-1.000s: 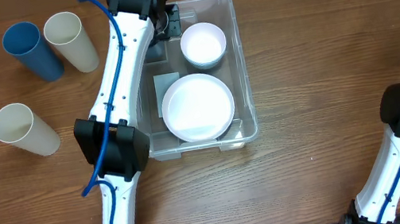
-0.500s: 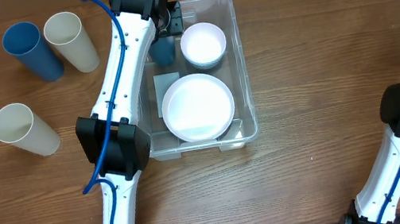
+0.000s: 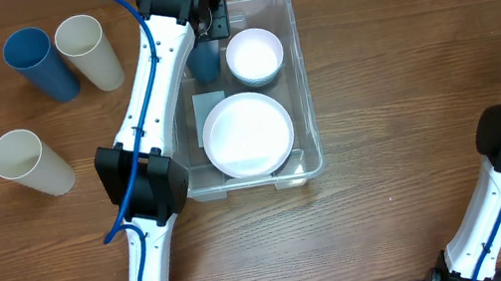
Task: Pack container
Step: 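Lower the blue cup upright into the bin's back-left corner, release, then move the left gripper back over the remaining blue cup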
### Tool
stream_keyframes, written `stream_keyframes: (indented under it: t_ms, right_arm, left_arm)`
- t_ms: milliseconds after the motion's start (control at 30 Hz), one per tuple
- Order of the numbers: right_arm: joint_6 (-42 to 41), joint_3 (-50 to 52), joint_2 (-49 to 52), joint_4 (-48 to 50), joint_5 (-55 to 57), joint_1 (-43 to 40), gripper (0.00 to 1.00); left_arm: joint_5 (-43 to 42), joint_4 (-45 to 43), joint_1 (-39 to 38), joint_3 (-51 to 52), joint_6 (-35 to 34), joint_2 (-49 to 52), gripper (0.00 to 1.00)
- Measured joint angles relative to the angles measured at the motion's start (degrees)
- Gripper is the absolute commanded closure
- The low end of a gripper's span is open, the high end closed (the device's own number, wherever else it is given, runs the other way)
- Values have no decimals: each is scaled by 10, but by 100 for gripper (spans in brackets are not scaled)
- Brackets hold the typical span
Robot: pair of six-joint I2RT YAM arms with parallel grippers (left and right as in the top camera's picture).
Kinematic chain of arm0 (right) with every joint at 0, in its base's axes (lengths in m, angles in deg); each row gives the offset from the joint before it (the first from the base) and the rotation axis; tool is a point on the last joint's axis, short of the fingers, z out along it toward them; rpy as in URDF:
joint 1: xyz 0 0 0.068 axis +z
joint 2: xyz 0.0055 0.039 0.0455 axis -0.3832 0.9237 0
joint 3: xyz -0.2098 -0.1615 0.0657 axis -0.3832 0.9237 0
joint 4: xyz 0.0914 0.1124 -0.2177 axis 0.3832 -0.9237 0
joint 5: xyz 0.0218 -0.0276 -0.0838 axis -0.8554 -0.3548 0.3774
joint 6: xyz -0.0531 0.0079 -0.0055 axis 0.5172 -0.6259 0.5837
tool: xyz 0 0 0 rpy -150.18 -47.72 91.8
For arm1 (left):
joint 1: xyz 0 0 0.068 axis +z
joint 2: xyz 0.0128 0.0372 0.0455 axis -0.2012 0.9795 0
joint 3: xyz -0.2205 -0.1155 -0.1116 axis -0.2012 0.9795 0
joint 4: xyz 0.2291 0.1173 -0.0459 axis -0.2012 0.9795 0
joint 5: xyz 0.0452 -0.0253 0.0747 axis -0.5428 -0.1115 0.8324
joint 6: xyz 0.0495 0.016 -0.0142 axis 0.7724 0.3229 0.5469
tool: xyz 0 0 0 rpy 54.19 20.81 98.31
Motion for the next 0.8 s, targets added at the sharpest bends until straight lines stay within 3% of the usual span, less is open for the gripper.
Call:
stream_keyframes:
  t_ms: [267, 600, 800]
  right_arm:
    - [0, 0, 0, 0, 0, 0, 0]
    - [0, 0, 0, 0, 0, 0, 0]
    - [0, 0, 0, 0, 0, 0, 0]
  left_arm:
    - [-3, 17, -2, -64, 2, 0, 36]
    - [4, 199, -9, -195, 19, -32, 30]
    - [48, 234, 4, -211, 12, -95, 29]
